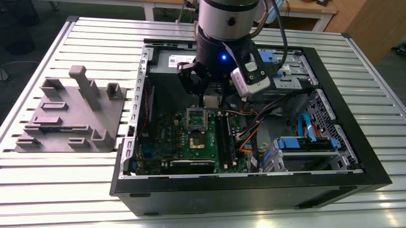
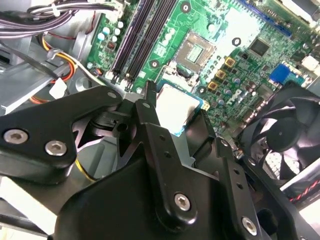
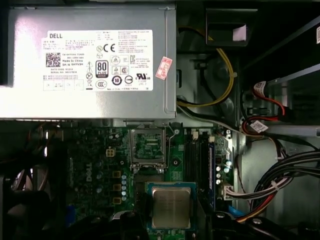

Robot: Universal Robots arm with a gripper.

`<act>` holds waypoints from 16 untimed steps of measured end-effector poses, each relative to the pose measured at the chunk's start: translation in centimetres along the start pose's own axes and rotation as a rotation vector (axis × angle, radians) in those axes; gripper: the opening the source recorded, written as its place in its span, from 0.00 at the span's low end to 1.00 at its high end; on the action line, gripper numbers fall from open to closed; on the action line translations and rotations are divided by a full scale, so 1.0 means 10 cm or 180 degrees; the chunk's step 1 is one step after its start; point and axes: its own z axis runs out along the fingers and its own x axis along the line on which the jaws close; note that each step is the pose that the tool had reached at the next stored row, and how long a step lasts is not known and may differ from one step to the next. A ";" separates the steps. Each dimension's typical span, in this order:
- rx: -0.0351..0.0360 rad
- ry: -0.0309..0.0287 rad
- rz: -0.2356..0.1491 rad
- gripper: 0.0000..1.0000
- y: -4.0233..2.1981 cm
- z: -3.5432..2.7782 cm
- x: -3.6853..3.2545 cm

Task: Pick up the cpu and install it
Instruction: 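Place the cpu into insertion slot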

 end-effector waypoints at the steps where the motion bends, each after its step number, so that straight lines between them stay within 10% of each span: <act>1: 0.0001 0.0002 -0.0002 0.47 -0.020 0.017 0.001; 16: -0.0014 0.0016 -0.0080 0.47 -0.195 0.287 0.064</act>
